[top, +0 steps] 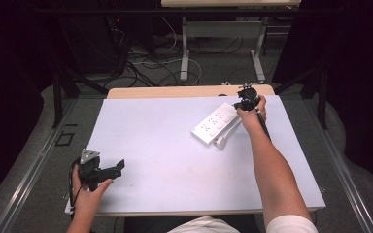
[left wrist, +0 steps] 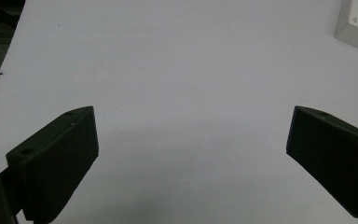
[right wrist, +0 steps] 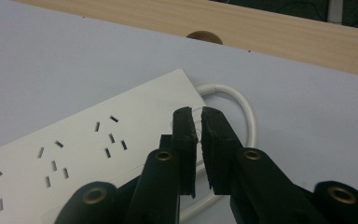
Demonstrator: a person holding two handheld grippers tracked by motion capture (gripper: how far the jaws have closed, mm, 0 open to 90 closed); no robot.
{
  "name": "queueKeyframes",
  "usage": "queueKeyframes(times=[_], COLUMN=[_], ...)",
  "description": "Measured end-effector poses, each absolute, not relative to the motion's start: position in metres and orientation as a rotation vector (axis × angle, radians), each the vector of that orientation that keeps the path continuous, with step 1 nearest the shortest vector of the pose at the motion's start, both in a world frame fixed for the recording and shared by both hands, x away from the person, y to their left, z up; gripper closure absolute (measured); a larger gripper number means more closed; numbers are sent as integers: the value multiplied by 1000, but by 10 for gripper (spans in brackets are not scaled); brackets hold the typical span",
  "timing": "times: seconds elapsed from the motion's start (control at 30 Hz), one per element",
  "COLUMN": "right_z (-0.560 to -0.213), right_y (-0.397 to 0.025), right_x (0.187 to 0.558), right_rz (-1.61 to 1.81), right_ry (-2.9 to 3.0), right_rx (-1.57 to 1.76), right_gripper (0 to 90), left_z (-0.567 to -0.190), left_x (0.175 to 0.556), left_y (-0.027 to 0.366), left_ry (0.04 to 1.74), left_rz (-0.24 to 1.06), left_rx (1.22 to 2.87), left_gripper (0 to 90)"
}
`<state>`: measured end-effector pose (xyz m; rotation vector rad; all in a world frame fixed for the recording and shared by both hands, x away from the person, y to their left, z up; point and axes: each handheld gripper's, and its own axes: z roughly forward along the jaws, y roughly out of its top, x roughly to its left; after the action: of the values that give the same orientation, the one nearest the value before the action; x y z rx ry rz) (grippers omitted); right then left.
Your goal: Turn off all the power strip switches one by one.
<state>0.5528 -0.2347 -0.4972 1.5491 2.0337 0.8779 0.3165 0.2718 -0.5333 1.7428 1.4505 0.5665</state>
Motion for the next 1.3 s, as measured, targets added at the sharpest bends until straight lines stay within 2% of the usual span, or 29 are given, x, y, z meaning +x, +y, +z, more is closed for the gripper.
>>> queueKeyframes(times=[0.13, 1.3], right_z=[-500, -522], right_y=[-232, -230], right_x=[556, 576], right_rz=[857, 793], right_ry=[2048, 2051], right_rx=[1565, 1589], right_gripper=[900, 900], left_z=[-533, -534], left_x=[316, 315], left_y=[272, 274], left_ry=[1446, 1453], left_rz=[568, 554], left_rx=[1740, 1728], left_gripper=[20, 32])
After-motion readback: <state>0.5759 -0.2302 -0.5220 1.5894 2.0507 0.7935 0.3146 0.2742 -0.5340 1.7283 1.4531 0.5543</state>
